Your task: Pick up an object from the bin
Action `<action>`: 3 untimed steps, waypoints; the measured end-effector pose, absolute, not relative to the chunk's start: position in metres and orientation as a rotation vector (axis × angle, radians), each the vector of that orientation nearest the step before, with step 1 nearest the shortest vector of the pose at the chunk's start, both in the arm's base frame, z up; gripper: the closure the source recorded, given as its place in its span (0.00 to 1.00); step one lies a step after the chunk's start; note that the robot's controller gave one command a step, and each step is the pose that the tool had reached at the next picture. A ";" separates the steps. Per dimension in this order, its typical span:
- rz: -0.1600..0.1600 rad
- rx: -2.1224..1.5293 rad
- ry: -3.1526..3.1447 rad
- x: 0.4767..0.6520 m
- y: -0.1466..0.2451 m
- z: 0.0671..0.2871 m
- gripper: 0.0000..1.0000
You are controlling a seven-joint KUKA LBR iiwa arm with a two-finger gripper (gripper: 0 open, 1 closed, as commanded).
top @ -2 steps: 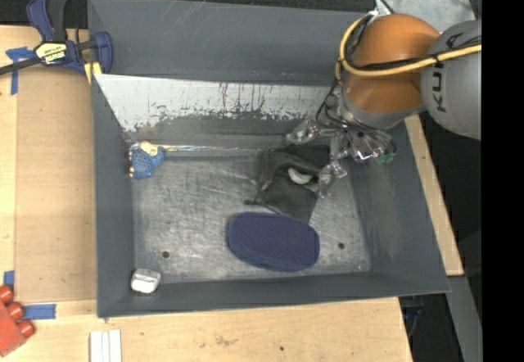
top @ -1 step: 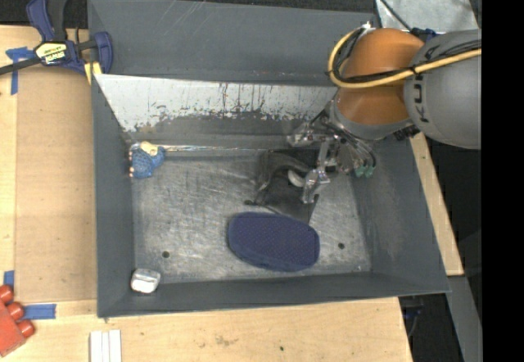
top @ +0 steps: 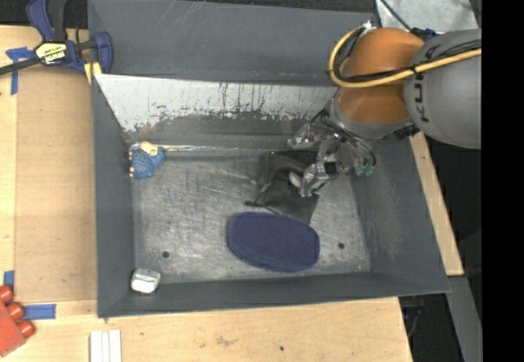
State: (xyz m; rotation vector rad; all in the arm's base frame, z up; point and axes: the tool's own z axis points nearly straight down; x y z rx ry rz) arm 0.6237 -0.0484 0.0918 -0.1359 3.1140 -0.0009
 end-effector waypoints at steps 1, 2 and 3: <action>0.000 -0.035 3.128 0.621 -0.027 0.224 1.00; 0.000 -0.034 3.137 0.620 -0.027 0.218 0.00; -0.001 0.271 3.130 0.602 -0.058 0.126 0.00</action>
Offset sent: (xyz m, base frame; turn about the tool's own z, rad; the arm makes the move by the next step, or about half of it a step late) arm -0.0051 0.0211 0.1255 0.0660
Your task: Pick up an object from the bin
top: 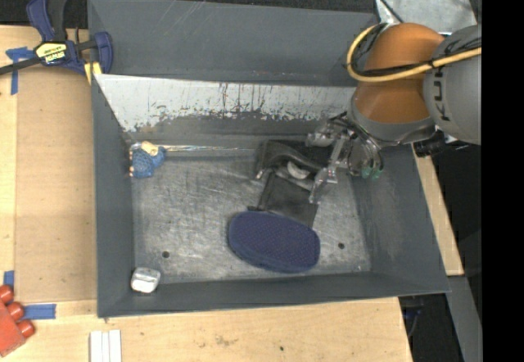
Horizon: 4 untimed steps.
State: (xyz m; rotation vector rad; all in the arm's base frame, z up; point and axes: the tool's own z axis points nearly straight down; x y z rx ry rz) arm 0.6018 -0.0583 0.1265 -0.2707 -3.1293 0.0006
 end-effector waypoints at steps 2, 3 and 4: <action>-0.005 -0.724 -3.079 0.612 -0.042 0.094 0.00; -0.002 -0.730 -3.087 0.614 -0.044 0.096 1.00; 0.000 -0.656 -3.076 0.625 -0.042 0.223 1.00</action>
Offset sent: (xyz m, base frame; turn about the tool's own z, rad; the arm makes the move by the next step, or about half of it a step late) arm 0.0155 0.0149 -0.0565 -0.0336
